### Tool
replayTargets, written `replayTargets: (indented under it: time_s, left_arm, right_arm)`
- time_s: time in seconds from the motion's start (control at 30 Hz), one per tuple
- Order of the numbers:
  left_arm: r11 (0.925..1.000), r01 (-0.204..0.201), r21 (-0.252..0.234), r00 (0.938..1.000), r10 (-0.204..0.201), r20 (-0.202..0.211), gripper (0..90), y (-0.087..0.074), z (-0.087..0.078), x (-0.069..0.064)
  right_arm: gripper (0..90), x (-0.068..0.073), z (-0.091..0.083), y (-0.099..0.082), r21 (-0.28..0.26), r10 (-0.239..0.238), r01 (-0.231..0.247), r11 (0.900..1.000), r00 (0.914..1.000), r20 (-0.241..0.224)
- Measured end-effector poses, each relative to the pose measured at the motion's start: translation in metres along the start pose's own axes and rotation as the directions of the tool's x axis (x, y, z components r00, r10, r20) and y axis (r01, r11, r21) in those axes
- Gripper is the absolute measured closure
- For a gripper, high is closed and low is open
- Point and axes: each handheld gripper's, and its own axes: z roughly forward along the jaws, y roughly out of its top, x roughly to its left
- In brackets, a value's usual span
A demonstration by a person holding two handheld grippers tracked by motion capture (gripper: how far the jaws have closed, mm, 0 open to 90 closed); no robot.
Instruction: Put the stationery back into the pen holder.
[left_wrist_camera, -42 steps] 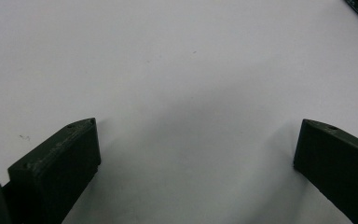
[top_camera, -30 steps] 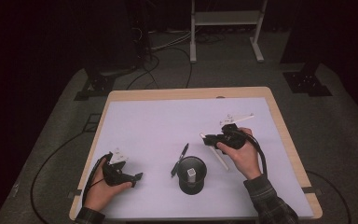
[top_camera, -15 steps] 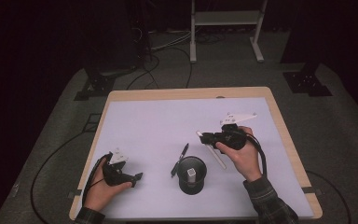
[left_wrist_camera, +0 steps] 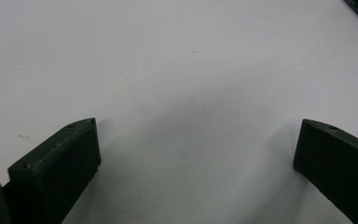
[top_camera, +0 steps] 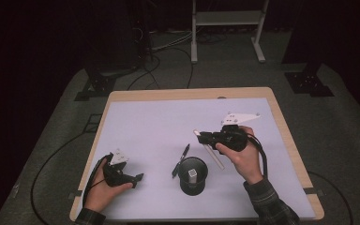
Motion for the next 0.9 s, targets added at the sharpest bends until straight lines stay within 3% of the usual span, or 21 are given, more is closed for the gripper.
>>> replayTargets:
  time_s: [0.9]
  left_arm:
    - [1.0000,0.001,-0.002,1.0000,-0.001,-0.001,0.0,0.000,0.000,0.000]
  right_arm:
    - [78.2,0.028,0.012,0.019,-0.058,-0.063,0.059,0.9966,0.9961,-0.061]
